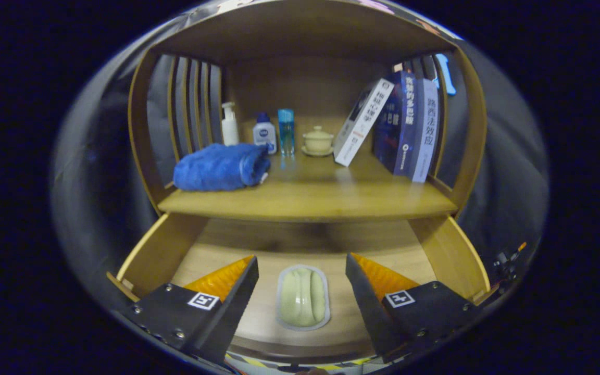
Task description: Pull open the drawer, take out the items inside it, and place them on the countertop above the cabinet.
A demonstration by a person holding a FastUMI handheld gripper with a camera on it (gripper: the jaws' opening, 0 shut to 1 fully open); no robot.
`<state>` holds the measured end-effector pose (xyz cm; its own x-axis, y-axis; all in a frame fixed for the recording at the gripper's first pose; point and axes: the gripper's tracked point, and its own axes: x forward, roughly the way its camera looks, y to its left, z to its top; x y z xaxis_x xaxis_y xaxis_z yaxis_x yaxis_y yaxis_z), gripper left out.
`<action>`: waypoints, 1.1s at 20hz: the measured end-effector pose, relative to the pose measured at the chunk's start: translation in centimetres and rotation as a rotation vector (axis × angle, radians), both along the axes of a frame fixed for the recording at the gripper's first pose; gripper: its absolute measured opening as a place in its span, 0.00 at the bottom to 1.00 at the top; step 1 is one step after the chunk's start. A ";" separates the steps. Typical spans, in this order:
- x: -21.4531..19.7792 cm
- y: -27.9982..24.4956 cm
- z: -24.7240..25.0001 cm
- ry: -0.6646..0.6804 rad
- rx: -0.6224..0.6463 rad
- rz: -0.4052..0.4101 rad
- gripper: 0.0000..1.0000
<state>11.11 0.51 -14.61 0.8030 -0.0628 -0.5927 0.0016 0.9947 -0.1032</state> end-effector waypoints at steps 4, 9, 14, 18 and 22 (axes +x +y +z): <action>-0.3 0.3 -4.7 0.170 0.018 -0.004 0.77; -0.6 -0.1 -7.8 0.272 0.003 -0.035 0.18; 0.5 0.2 -5.9 0.178 0.044 -0.067 0.11; 0.3 0.6 -3.8 0.114 0.012 -0.054 0.11; -0.3 1.6 -0.4 0.032 0.023 -0.035 0.11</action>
